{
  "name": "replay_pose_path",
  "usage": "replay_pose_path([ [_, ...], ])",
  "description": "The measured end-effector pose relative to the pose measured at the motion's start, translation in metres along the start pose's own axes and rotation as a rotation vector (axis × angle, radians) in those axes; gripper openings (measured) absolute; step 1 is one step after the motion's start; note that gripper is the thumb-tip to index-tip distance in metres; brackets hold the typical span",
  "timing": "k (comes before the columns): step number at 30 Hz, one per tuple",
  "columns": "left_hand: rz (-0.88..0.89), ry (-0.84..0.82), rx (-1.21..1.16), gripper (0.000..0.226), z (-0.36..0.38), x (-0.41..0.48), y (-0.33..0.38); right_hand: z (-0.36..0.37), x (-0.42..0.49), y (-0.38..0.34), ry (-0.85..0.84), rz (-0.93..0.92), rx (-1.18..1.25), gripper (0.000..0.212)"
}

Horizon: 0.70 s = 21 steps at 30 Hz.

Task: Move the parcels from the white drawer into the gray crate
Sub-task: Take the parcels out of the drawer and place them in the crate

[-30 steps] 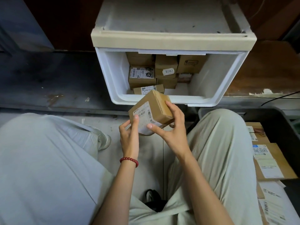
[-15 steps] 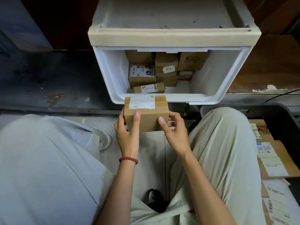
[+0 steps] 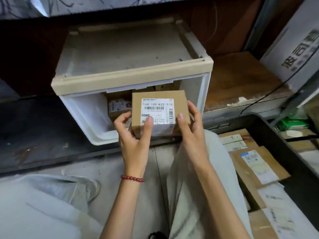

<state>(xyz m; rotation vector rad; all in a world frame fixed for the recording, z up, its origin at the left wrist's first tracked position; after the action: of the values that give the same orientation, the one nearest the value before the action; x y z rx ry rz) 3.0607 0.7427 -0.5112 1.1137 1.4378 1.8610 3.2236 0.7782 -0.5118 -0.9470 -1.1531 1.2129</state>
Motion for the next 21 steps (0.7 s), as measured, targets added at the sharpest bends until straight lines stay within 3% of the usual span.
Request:
replay_pose_path([
  [9, 0.037, -0.373, 0.117, 0.050, 0.151, -0.011, 0.013, -0.139, 0.019, -0.036, 0.342, -0.059, -0.090, 0.045],
  [15, -0.025, -0.622, 0.250, 0.049, 0.225, -0.025, -0.013, -0.225, 0.008, -0.024, 0.466, 0.049, -0.195, 0.041],
  [21, -0.074, -0.840, 0.481, 0.056, 0.263, -0.034, -0.061, -0.259, -0.011, 0.035, 0.510, 0.256, -0.298, 0.073],
])
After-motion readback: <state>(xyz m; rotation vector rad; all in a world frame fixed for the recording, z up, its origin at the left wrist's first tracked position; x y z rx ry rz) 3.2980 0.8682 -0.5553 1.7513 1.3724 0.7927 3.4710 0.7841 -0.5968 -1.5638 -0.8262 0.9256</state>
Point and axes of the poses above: each hand's wrist, its own x-axis towards the middle knuckle, its own z-axis out of the palm, y = z × x, the point moved 8 cm from there along x, towards the middle knuckle, and after that the axes turned 2 degrees about z, right-handed, at the moved point
